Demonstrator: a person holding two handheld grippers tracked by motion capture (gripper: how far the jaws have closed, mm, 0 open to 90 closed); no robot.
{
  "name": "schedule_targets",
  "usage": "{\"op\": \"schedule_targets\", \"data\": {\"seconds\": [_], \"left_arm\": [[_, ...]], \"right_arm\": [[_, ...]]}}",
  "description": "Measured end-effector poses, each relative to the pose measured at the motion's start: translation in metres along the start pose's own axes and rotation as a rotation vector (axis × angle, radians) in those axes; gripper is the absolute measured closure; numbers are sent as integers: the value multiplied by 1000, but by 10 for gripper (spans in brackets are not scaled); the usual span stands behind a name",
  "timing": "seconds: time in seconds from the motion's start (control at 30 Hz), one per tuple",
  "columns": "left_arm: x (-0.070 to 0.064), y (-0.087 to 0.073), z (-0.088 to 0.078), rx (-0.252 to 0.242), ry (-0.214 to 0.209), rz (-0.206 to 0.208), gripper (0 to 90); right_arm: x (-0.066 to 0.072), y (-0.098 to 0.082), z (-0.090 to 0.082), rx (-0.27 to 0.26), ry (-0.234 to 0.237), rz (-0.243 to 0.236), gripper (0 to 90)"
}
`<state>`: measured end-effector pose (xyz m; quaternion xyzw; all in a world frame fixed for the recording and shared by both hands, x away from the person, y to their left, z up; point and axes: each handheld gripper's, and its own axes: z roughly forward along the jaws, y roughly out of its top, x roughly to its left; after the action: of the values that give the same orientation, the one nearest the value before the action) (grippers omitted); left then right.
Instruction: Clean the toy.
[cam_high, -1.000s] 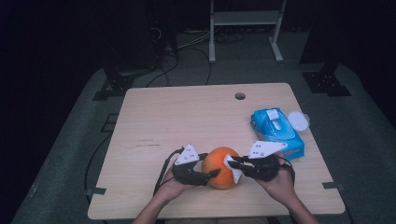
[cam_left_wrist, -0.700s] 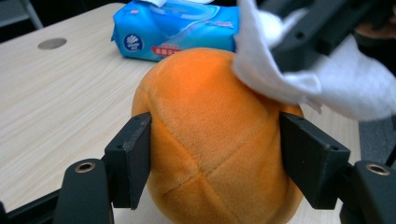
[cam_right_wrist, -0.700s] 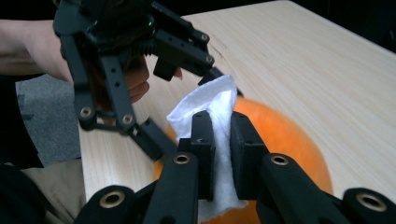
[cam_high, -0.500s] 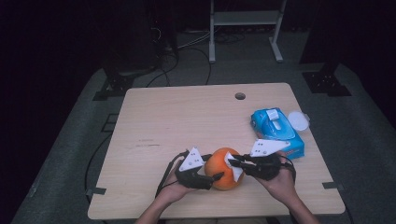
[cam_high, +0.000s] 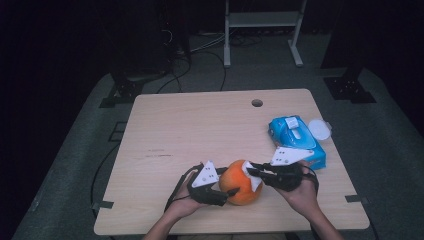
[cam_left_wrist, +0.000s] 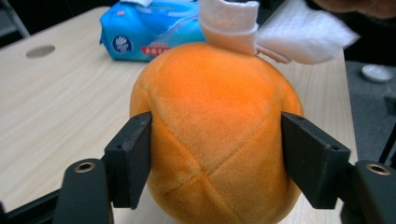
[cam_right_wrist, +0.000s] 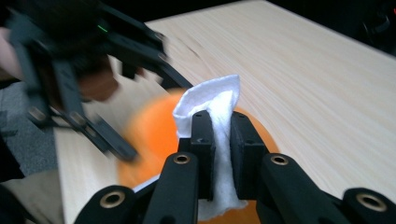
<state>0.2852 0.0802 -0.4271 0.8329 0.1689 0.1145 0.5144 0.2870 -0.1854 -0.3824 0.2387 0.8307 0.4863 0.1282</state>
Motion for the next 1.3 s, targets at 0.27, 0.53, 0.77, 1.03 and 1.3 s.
{"op": "schedule_targets", "data": {"seconds": [0.27,0.53,0.77,1.03,1.3], "left_arm": [[6,-1,3,-19,-29,-119,254],[5,-2,1,-11,-21,-52,296],[13,-2,2,-21,-75,-191,168],[0,0,1,-18,-31,-8,314],[7,2,1,-42,-77,-136,207]], "right_arm": [[10,-1,8,-6,48,8,804],[11,4,7,-5,54,-16,804],[5,-7,6,9,70,33,805],[18,7,8,-11,75,-27,804],[2,-5,1,3,55,31,805]]}}
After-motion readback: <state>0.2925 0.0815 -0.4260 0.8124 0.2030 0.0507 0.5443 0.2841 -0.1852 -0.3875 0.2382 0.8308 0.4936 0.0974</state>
